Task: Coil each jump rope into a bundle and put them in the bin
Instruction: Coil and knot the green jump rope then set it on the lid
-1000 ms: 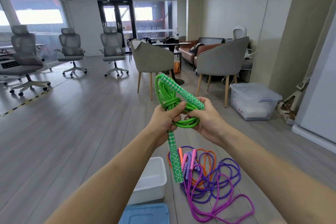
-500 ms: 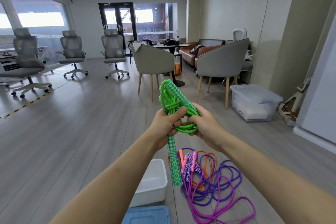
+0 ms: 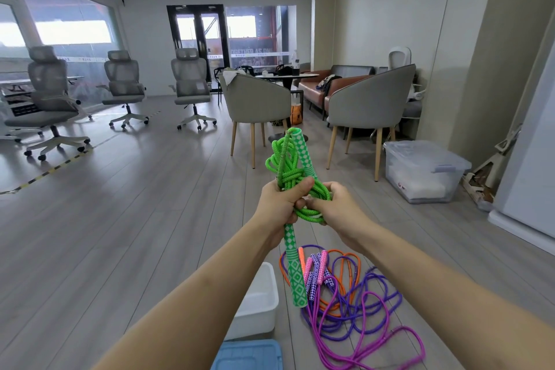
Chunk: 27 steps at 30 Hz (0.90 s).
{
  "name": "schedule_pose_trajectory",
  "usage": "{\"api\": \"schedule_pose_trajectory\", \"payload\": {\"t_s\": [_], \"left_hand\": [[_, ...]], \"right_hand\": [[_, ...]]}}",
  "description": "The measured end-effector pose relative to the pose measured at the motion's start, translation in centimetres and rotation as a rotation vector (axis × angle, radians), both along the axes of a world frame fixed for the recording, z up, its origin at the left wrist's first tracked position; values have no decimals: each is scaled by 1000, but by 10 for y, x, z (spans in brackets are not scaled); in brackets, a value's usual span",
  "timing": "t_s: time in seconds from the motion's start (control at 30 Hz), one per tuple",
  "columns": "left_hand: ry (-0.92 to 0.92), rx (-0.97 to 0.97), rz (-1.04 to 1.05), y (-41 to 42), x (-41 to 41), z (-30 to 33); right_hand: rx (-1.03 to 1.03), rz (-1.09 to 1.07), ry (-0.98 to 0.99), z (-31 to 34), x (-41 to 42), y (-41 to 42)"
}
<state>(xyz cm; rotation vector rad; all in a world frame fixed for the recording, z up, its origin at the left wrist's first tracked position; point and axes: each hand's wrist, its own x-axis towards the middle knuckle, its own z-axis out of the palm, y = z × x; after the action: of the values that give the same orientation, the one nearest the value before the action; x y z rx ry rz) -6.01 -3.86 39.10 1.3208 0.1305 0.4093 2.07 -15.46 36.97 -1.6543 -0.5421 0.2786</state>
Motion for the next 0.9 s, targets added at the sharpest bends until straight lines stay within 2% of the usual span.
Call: {"api": "schedule_pose_trajectory", "payload": {"t_s": [0.17, 0.33, 0.43, 0.57, 0.73, 0.8, 0.9], "left_hand": [[-20, 10, 61, 1, 1, 1], [-65, 57, 123, 3, -1, 0], [-90, 103, 130, 6, 0, 1], [-47, 154, 102, 11, 0, 1], [3, 221, 109, 13, 0, 5], [-6, 203, 125, 12, 0, 7], [-75, 138, 147, 7, 1, 9]], "right_hand": [[-41, -55, -77, 2, -2, 4], [59, 107, 81, 14, -15, 1], [32, 167, 104, 22, -23, -5], [-92, 231, -11, 29, -26, -13], [-144, 257, -165, 33, -20, -20], [-48, 280, -83, 31, -21, -18], [138, 310, 144, 30, -26, -13]]}}
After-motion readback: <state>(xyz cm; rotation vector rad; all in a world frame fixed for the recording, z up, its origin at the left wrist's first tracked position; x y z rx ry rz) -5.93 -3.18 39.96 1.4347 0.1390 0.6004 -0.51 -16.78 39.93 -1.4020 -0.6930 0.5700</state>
